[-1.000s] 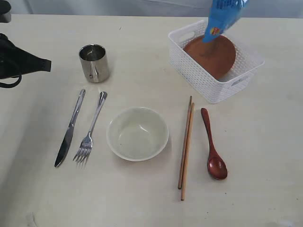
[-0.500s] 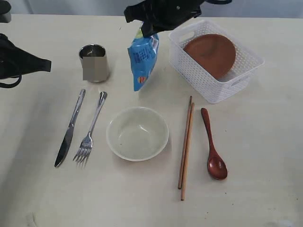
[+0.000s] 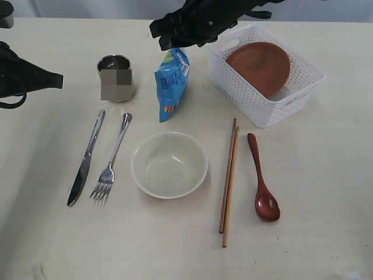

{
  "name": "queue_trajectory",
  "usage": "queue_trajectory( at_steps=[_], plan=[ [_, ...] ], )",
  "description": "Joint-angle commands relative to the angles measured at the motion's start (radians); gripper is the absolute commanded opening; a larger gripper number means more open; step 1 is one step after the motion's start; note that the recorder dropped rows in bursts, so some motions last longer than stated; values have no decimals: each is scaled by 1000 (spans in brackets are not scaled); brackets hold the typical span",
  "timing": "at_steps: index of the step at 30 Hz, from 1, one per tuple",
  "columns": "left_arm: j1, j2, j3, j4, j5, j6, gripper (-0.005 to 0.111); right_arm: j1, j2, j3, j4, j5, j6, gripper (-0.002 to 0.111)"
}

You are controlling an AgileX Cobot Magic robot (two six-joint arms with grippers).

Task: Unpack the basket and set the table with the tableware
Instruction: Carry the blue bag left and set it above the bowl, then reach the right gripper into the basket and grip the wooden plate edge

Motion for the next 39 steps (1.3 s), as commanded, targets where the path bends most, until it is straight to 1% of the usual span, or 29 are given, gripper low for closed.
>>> queue_trajectory(
  at_steps=[1, 4, 8, 11, 15, 23, 25, 27, 28, 30, 32, 33, 34, 35, 39],
  plan=[
    [3, -1, 6, 1, 3, -7, 0, -10, -69, -43, -69, 19, -4, 51],
    [3, -1, 6, 1, 3, -7, 0, -54, -110, -98, -107, 103, 45, 51],
    [3, -1, 6, 1, 3, -7, 0, -149, -144, -156, -192, 237, 165, 51],
    [3, -1, 6, 1, 3, -7, 0, -231, -146, -166, -184, 325, 175, 51],
    [3, -1, 6, 1, 3, -7, 0, -291, -136, -166, -184, 421, 162, 51],
    [3, -1, 6, 1, 1, -9, 0, -298, -91, -166, -184, 485, 161, 51],
    [3, -1, 6, 1, 1, -9, 0, -298, -74, -166, -151, 504, 161, 51],
    [3, -1, 6, 1, 1, -9, 0, -298, -61, -166, -71, 530, 115, 51],
    [3, -1, 6, 1, 1, -9, 0, -298, -58, -166, -31, 544, 89, 50],
    [3, -1, 6, 1, 1, -9, 0, -293, -59, -166, -9, 554, 52, 42],
    [3, -1, 6, 1, 1, -9, 0, -289, -60, -166, -53, 552, 57, 33],
    [3, -1, 6, 1, 1, -9, 0, -289, -60, -166, -88, 547, 80, 31],
    [3, -1, 7, 1, 4, -9, 0, -289, -60, -166, -142, 537, 120, 31],
    [3, -1, 7, 1, 4, -9, 0, -289, -58, -166, -198, 531, 163, 34],
    [3, -1, 13, 1, -3, -9, 0, -289, -40, -166, -304, 550, 253, 52]
  ],
)
